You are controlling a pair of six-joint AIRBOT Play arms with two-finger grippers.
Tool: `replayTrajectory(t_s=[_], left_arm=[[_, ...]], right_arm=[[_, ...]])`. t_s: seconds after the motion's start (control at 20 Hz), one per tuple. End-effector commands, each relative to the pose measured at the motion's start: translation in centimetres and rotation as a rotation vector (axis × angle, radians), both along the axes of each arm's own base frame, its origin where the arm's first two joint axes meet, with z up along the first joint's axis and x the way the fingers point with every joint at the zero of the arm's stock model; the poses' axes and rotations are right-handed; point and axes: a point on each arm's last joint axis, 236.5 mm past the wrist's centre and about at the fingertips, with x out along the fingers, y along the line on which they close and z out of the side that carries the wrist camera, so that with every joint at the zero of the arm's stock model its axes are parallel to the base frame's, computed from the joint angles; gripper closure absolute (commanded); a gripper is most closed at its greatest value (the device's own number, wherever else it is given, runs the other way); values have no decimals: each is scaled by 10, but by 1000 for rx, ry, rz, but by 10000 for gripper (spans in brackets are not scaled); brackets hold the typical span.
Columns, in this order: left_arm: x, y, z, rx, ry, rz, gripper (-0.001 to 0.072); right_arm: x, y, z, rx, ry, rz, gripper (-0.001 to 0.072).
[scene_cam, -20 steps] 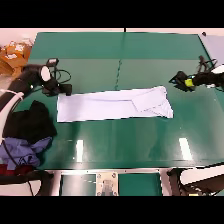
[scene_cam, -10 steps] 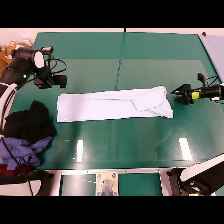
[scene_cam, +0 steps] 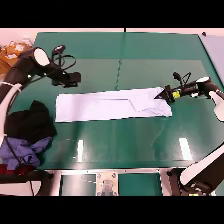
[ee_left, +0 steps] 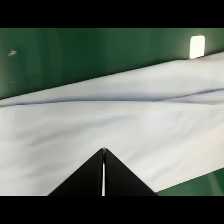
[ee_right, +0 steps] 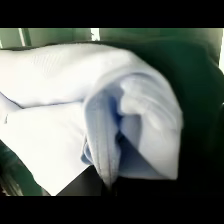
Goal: Fold the shirts.
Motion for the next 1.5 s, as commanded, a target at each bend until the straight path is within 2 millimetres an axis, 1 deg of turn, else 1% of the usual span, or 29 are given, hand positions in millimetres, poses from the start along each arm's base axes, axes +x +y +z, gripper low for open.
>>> replayTrajectory(t_s=[0.0,0.05,0.15,0.25,0.35,0.45,0.5,0.55,0.6,0.65,0.7,0.75,0.8,0.85,0.9,0.95,1.0,1.05,1.1,1.15,1.2,1.25,1.3,1.35,1.45], left_arm=[[-10,-57,-18,-91,38,-83,685],[-14,-80,-28,-115,46,-122,685],[-19,-137,-49,-209,52,-158,685],[-21,-192,-73,-292,52,-163,685],[-28,-249,-97,-351,84,-187,685],[-39,-299,-110,-405,118,-225,685],[-45,-319,-112,-428,127,-247,685],[-53,-337,-114,-446,138,-269,685],[-62,-350,-115,-468,165,-281,685],[-73,-359,-115,-478,192,-307,685],[-85,-360,-116,-469,220,-341,685],[-95,-358,-115,-459,253,-374,685],[-103,-354,-112,-450,281,-407,685],[-106,-348,-105,-442,287,-451,685],[-105,-340,-94,-425,280,-481,686],[-96,-324,-81,-369,240,-514,686],[-85,-300,-71,-279,196,-537,686],[-69,-264,-59,-153,152,-531,686],[-52,-222,-47,-19,115,-508,686],[-35,-172,-30,121,87,-470,686],[-24,-126,-11,234,67,-429,685],[-14,-79,11,332,49,-371,685],[-6,-42,34,393,25,-311,685],[1,-10,57,423,-10,-248,685],[10,32,93,409,-74,-144,685]], right_arm=[[15,9,45,13,-79,39,698],[17,9,70,3,-112,44,698],[15,12,122,-26,-185,42,698],[3,19,170,-61,-236,36,698],[-13,22,205,-138,-269,31,698],[-32,27,229,-180,-246,0,697],[-39,34,240,-180,-249,2,697],[-50,43,250,-179,-247,17,697],[-56,50,258,-180,-253,26,697],[-61,59,265,-179,-262,34,696],[-64,66,269,-180,-274,48,697],[-66,71,270,-182,-272,56,697],[-67,73,267,-187,-257,53,696],[-66,77,263,-191,-257,57,696],[-63,77,257,-202,-256,51,696],[-62,78,252,-205,-250,49,697],[-60,80,247,-202,-246,39,697],[-59,84,243,-195,-241,37,697],[-61,89,238,-189,-226,42,696],[-63,98,234,-179,-214,49,697],[-65,114,232,-161,-211,67,696],[-66,131,231,-146,-215,84,697],[-67,152,229,-139,-227,99,696],[-66,173,229,-129,-247,106,696],[-56,223,228,-98,-310,76,696]])
